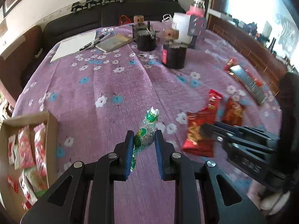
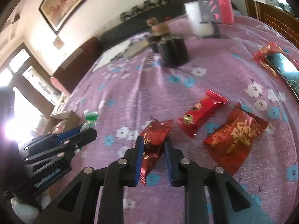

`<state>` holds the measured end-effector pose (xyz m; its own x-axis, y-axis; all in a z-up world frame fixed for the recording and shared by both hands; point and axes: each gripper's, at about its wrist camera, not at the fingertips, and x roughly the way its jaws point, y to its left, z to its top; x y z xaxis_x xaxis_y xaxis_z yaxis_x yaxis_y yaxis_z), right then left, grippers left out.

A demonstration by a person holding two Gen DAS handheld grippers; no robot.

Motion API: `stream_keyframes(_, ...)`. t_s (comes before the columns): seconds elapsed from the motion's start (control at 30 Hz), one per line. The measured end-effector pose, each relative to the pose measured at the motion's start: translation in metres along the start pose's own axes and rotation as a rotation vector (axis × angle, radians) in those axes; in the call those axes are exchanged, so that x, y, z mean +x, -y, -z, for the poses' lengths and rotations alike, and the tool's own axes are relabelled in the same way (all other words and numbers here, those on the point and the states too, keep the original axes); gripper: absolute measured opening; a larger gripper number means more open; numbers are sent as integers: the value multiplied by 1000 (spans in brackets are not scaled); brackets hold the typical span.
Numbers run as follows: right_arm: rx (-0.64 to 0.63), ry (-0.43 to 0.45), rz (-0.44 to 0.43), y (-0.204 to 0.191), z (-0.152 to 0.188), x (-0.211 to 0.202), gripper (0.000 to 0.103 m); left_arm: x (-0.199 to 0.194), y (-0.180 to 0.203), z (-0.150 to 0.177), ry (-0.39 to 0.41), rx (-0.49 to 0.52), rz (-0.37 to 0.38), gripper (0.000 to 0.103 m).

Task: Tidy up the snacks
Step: 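Grasp the green-wrapped candy with the left tool while the right tool grasps a red gold-printed bag, then carry the green candy and red bag into the tray and release both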

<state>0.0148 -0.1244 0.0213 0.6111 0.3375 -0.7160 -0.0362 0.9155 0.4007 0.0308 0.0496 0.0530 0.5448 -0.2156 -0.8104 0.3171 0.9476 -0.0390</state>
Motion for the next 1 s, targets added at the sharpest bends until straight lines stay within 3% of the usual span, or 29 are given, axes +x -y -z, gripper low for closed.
stream_keyframes(0.1, 3, 17, -26, -1, -1, -6, 19, -18, -9, 13, 16, -58, 42, 19)
stream_keyframes(0.23, 123, 52, -101, 25, -11, -18, 23, -38, -22, 30, 36, -123, 84, 19)
stream_keyframes(0.4, 199, -26, -152, 41, -11, -4, 28, -54, -42, 50, 54, -205, 129, 19)
stream_keyframes(0.53, 98, -46, -77, 17, -6, 2, 32, -62, -57, 64, 64, -264, 142, 20)
stream_keyframes(0.6, 75, -41, -68, 9, -4, 1, 45, -67, -65, 72, 74, -298, 146, 20)
stream_keyframes(0.63, 77, -36, -70, 8, -4, 0, 46, -70, -70, 76, 81, -312, 149, 20)
stream_keyframes(0.73, 97, -10, -58, 14, -5, -6, 49, -82, -87, 88, 115, -367, 154, 20)
stream_keyframes(0.9, 234, -82, -79, 32, 10, -9, 49, -103, -118, 107, 170, -426, 134, 20)
stream_keyframes(1.0, 250, -75, -40, 26, 10, -8, 50, -110, -137, 119, 192, -460, 135, 20)
